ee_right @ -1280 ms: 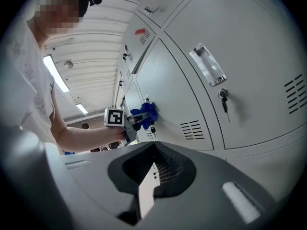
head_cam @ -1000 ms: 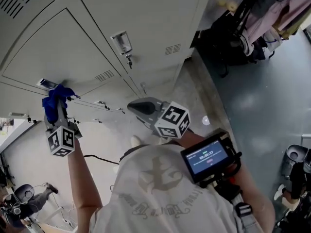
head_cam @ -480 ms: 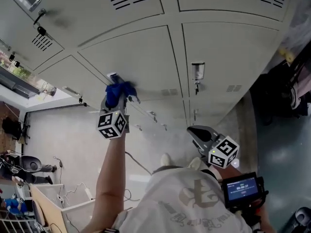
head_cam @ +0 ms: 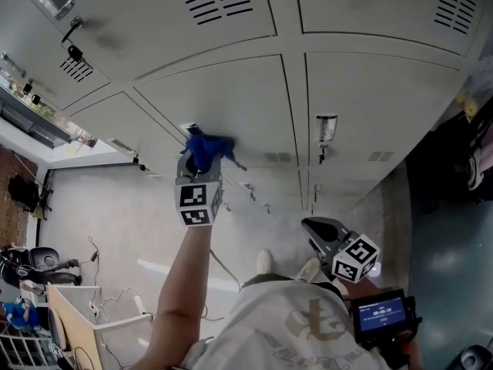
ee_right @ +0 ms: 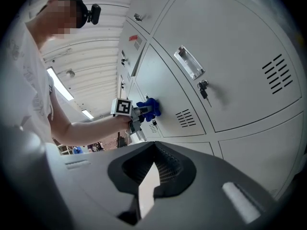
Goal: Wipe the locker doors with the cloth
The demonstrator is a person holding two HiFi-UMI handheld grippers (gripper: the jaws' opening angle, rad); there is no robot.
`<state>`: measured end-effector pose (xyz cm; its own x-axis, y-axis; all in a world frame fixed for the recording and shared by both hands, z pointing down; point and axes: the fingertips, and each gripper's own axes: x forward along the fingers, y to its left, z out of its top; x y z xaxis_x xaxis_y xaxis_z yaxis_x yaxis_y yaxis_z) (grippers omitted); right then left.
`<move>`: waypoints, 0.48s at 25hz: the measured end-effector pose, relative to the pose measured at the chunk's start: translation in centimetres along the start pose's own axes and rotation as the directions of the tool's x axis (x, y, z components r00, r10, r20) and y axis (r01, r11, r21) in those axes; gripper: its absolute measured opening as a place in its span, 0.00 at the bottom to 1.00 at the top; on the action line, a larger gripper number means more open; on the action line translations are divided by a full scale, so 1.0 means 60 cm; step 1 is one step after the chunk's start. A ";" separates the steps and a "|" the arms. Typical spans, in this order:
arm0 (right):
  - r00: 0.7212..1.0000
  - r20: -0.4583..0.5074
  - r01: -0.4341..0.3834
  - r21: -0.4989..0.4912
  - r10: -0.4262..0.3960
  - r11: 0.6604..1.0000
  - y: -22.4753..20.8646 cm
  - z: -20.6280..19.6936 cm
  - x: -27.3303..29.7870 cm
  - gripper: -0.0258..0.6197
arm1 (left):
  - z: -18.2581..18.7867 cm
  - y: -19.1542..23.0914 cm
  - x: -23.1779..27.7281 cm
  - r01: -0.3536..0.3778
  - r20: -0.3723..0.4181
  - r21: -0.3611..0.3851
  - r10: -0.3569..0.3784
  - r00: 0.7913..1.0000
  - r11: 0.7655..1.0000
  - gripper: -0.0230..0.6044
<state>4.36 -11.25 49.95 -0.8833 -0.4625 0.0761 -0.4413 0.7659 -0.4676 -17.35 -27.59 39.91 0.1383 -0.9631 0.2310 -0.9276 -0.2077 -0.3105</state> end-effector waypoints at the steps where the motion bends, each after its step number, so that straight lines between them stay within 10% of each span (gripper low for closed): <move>1: 1.000 -0.003 -0.006 0.000 0.006 1.000 0.001 -0.001 0.002 0.04 | -0.002 0.000 -0.008 0.010 0.011 -0.011 -0.010 1.000 1.000 0.26; 12: 1.000 -0.025 -0.003 -0.045 0.002 0.999 0.017 0.000 0.022 0.04 | -0.060 -0.067 -0.123 0.206 0.178 -0.231 -0.167 0.970 0.951 0.26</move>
<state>2.75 -11.09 49.58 -0.8879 -0.4497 0.0971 -0.4451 0.7866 -0.4279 -15.91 -19.01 42.77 0.3504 -0.9299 0.1118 -0.9338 -0.3561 -0.0349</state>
